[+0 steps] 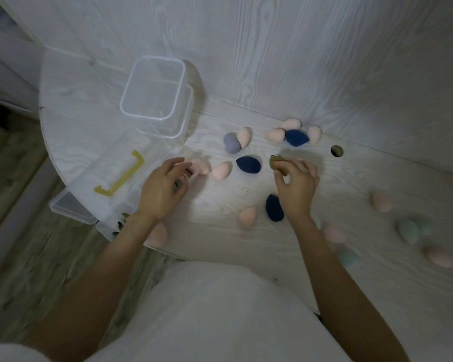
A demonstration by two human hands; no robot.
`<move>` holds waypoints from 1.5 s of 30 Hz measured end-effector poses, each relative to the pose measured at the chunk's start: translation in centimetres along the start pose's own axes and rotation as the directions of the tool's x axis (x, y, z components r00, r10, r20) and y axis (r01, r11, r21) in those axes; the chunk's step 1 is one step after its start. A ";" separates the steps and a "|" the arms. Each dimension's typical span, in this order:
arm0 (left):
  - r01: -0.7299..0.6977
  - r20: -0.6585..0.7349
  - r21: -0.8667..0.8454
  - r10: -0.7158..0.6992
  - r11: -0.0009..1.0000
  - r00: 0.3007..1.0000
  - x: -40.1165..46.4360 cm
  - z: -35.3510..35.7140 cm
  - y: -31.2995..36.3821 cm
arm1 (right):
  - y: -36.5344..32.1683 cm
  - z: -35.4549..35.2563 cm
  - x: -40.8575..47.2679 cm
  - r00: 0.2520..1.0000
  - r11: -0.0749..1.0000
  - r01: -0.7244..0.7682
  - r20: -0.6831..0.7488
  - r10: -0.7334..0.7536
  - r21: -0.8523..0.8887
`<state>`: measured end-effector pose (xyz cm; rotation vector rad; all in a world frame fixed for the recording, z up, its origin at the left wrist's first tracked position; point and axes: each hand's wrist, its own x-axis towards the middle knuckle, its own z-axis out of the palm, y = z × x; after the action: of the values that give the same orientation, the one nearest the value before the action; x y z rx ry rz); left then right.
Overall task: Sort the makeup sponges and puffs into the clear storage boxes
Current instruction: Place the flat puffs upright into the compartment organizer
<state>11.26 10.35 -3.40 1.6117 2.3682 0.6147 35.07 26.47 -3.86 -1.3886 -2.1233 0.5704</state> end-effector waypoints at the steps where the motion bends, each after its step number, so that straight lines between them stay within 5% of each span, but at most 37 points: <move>1: -0.004 -0.035 -0.015 0.003 1.000 0.999 -0.9 -0.8 -0.3 | -1.4 0.2 -0.6 1.000 0.996 0.013 0.019 -0.015 0.093; 4: 0.060 -0.090 -0.017 -0.061 0.998 0.994 -3.9 -2.1 -2.1 | -5.7 1.5 -2.7 0.981 0.954 -0.023 0.190 -0.036 0.300; 9: 0.101 0.001 0.028 -0.101 0.995 0.995 -7.4 -1.5 -4.2 | -10.4 5.2 -5.2 0.902 0.930 -0.158 0.431 -0.002 0.333; 26: -0.115 0.127 0.239 0.087 0.964 0.988 -1.1 -0.8 -5.8 | -13.7 8.2 -5.6 0.968 0.947 -0.097 0.249 0.019 0.307; 45: -0.109 0.122 0.148 0.091 0.983 0.988 -4.7 -1.5 -7.1 | -13.7 9.4 -5.6 0.922 0.928 -0.013 0.363 -0.133 0.373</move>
<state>6.52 3.42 -5.52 1.7880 2.3129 0.3521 21.41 15.53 -3.87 -1.0561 -2.1878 1.2332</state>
